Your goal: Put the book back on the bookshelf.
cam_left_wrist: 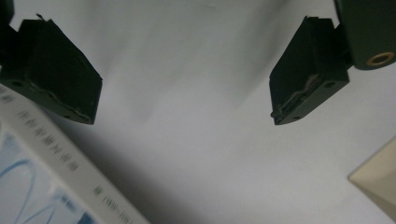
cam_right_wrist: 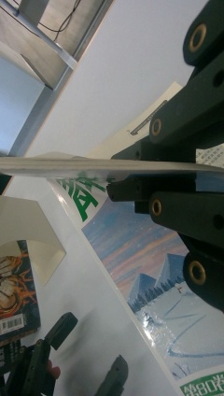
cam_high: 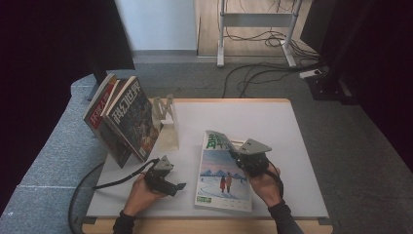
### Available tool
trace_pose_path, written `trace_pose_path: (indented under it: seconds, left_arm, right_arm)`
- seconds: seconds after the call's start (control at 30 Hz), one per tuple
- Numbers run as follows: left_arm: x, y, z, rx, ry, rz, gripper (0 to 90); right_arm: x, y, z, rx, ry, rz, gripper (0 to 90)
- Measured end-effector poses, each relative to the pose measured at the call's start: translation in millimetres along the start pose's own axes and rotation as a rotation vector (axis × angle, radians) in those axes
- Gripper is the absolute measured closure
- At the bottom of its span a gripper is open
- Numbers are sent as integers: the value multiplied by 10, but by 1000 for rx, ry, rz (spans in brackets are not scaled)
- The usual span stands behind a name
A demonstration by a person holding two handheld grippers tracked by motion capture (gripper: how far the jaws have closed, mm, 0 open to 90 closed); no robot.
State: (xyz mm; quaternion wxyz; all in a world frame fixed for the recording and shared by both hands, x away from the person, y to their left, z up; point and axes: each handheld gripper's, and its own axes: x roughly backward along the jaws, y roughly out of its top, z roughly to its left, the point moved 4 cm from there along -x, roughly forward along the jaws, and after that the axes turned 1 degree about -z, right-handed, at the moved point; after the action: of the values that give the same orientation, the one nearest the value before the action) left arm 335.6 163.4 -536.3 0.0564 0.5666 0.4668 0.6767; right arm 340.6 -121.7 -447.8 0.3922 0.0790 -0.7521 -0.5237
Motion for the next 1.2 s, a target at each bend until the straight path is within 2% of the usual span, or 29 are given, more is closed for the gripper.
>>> trace_pose_path:
  seconds: [0.1,0.17,0.23,0.27,0.3,0.33,0.4,0.43,0.47,0.5,0.57,0.67,0.73,0.83,0.93,1.0,1.1,1.2]
  left_arm:
    - [57,95,-28,-32,2,3,107]
    - [92,173,-47,-27,-38,-14,126]
    - [105,245,-64,-40,-52,-6,138]
    - [112,278,-65,-42,-86,-5,143]
    - [118,310,-56,-21,-125,-8,149]
    - [120,339,-46,-20,-134,4,149]
    - [115,401,-45,-54,-129,53,159]
    - [116,436,-41,-42,-169,49,168]
    - [123,480,-15,-10,-219,39,176]
    - [123,499,4,-7,-224,49,184]
    - [98,544,8,-55,-197,109,198]
    - [57,658,-50,-86,-235,151,206]
    - [21,736,-82,-110,-235,180,211]
    - [-46,831,-87,-114,-256,207,225]
    - [-120,881,-56,-100,-285,213,233]
    - [-173,882,-32,-98,-287,223,237]
    - [-237,870,-45,-103,-324,221,243]
    - [-286,854,-67,-108,-344,223,253]
  right_arm:
    - [55,-2,14,3,-4,-13,854]
    - [85,-3,20,4,-6,-21,854]
    - [107,-3,25,6,-6,-28,853]
    - [117,-4,28,7,-8,-30,854]
    - [123,-2,30,11,-8,-33,853]
    - [131,0,37,14,-9,-33,853]
    - [147,7,46,23,-10,-36,853]
    - [154,10,52,23,-10,-37,853]
    - [161,14,56,27,-12,-37,852]
    - [168,20,61,30,-11,-42,852]
    - [178,24,67,32,-10,-45,852]
    - [194,34,83,34,-7,-47,852]
    - [201,46,99,39,-4,-54,852]
    - [222,66,125,52,-2,-59,852]
    - [252,84,145,59,5,-66,852]
    - [264,91,166,64,12,-72,853]
    - [281,102,198,76,23,-77,854]
    - [292,113,230,84,29,-80,854]
